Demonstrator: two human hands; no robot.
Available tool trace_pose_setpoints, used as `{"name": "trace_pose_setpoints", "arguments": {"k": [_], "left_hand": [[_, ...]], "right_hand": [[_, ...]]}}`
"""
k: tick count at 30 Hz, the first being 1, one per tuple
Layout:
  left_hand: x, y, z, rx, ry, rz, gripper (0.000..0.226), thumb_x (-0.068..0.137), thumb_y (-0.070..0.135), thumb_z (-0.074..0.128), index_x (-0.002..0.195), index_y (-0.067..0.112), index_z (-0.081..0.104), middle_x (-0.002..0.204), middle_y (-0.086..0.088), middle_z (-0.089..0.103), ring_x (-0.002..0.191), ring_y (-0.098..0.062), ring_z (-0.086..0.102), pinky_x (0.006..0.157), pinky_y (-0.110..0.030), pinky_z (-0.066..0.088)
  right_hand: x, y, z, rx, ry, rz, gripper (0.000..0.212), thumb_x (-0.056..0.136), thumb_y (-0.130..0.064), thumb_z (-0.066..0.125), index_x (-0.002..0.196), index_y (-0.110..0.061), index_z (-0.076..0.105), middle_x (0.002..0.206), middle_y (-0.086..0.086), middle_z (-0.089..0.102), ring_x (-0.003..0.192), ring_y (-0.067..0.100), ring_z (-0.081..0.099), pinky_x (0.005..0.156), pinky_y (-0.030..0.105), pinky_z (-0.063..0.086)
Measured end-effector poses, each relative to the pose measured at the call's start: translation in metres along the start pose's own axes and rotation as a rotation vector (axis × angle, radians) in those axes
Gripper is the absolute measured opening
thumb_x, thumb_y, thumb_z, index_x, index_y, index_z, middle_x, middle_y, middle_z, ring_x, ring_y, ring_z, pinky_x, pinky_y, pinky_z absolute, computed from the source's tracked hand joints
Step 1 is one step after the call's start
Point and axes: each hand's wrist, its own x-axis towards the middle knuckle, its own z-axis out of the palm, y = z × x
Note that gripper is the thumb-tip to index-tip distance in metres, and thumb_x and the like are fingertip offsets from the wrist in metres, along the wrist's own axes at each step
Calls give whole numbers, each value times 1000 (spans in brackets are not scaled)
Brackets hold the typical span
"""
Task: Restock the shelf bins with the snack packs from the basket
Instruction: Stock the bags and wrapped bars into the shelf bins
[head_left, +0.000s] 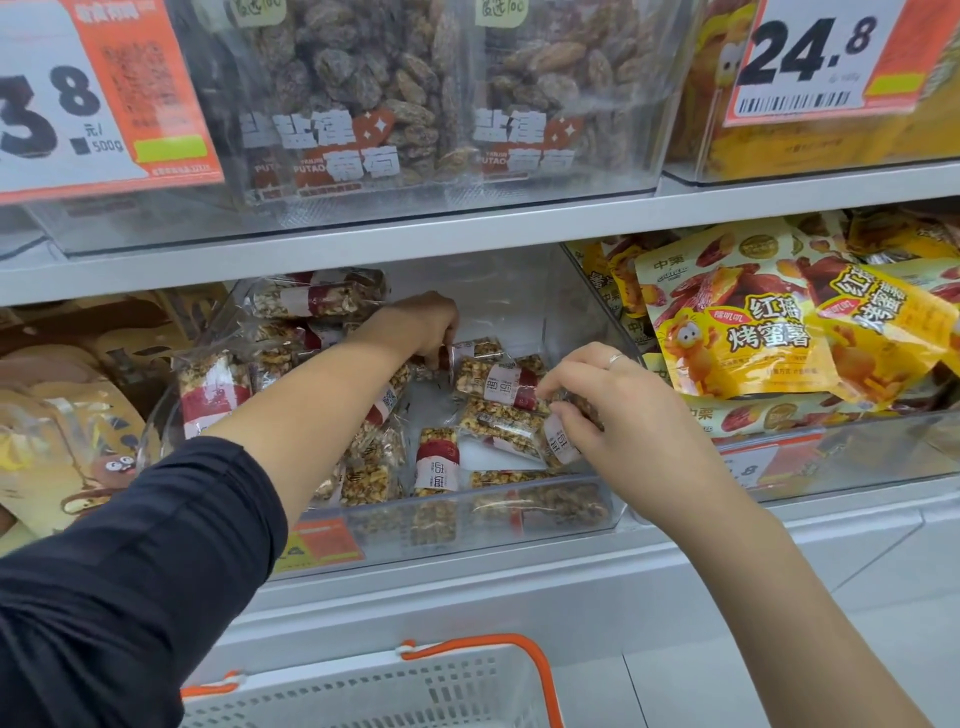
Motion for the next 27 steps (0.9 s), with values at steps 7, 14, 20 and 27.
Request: {"name": "trace_pose_setpoints", "arguments": {"k": [7, 14, 20, 27], "left_hand": [[-29, 23, -2, -480, 32, 295, 32, 88, 26, 66, 117, 13, 63, 120, -1, 62, 108, -13, 57, 92, -22, 41], [-33, 22, 2, -281, 46, 293, 58, 79, 28, 73, 132, 22, 50, 132, -1, 54, 115, -20, 52, 96, -31, 42], [-40, 13, -20, -258, -29, 89, 46, 99, 40, 39, 139, 17, 40, 117, -8, 66, 91, -19, 65, 91, -36, 46], [-37, 22, -22, -233, -181, 323, 40, 87, 4, 59, 124, 19, 59, 104, 5, 61, 89, -9, 57, 84, -30, 47]], "right_hand": [[2, 0, 1, -1, 14, -14, 15, 89, -8, 58, 95, -18, 67, 103, -3, 58, 78, 13, 50, 62, 32, 44], [-3, 1, -1, 10, 22, -15, 16, 86, -6, 60, 95, -17, 68, 102, -3, 59, 88, 18, 57, 67, 34, 49], [1, 2, 0, 9, 8, -25, 17, 85, -5, 59, 96, -17, 67, 103, -2, 59, 87, 20, 58, 68, 37, 50], [0, 2, -1, 8, 12, -35, 17, 85, -5, 59, 94, -17, 67, 100, -1, 59, 85, 20, 58, 68, 40, 51]]}}
